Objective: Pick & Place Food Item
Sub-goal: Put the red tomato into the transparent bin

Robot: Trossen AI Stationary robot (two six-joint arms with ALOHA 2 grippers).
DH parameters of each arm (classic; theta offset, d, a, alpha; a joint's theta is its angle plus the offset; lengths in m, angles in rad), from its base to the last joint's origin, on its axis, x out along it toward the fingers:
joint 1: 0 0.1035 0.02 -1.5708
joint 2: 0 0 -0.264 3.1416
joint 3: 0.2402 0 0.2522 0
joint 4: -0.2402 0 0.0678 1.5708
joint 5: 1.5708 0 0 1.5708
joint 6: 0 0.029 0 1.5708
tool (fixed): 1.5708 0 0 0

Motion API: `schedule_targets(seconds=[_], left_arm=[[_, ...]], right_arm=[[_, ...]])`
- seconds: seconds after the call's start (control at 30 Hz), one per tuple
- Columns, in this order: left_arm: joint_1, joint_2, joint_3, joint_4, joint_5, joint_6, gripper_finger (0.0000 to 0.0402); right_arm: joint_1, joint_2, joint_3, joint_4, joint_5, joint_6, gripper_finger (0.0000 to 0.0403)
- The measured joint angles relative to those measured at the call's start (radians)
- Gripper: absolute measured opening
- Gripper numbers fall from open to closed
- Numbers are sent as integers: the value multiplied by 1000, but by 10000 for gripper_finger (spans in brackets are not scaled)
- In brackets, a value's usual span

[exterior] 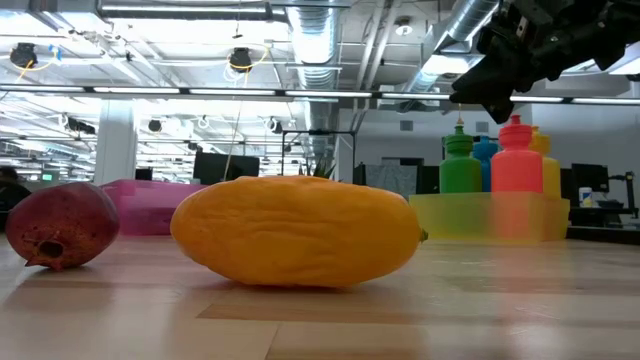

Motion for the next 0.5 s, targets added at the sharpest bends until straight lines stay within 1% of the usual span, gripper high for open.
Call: schedule_targets(seconds=[0.13,0.3,0.4,0.5], left_arm=[[-29,27,0,-75,10,-51,168],[-36,47,0,-141,17,-59,168],[-35,61,0,-148,16,-51,172],[-35,69,0,-136,16,-41,186]], right_arm=[[0,0,0,0,0,0,98],[0,0,0,0,0,0,98],[0,0,0,0,0,0,98],[1,0,0,-4,0,0,98]])
